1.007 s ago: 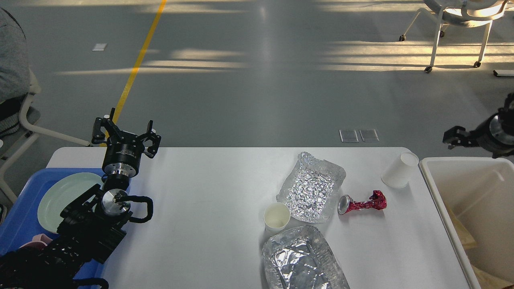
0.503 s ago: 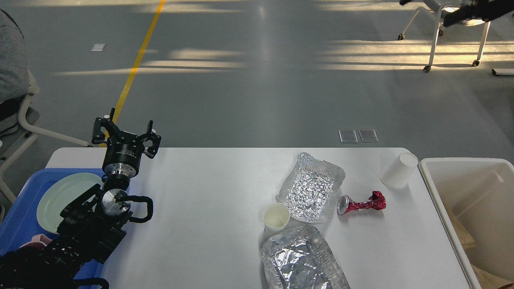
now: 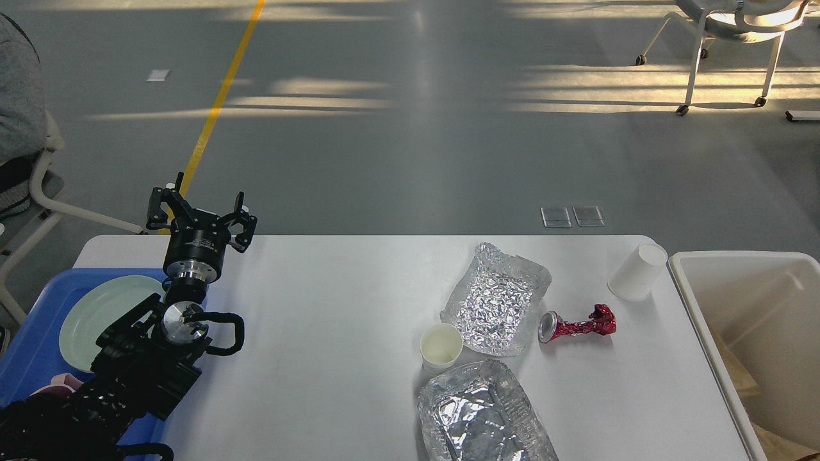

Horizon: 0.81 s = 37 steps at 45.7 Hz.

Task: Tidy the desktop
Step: 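Raise the right gripper and bring it back over the table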

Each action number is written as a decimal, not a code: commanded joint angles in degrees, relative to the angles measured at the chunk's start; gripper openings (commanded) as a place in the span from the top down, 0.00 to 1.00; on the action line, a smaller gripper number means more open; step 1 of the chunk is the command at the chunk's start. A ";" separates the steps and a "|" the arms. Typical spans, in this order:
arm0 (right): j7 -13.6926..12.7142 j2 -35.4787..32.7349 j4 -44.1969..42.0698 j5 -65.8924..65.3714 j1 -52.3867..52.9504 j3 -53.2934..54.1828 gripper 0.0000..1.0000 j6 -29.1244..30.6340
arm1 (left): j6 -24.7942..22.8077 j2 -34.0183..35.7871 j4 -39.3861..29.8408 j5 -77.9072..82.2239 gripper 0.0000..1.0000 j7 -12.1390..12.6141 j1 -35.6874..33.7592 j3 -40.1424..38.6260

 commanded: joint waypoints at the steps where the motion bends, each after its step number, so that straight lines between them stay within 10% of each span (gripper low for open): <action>1: 0.00 0.31 -0.32 -0.08 -3.43 -0.10 0.00 0.00 | -0.01 0.00 0.00 -0.01 0.00 0.00 0.00 0.00; 37: -0.53 7.43 -7.79 -1.75 -33.83 -0.81 0.00 0.00 | -0.01 0.00 0.00 -0.01 0.00 0.00 0.00 0.00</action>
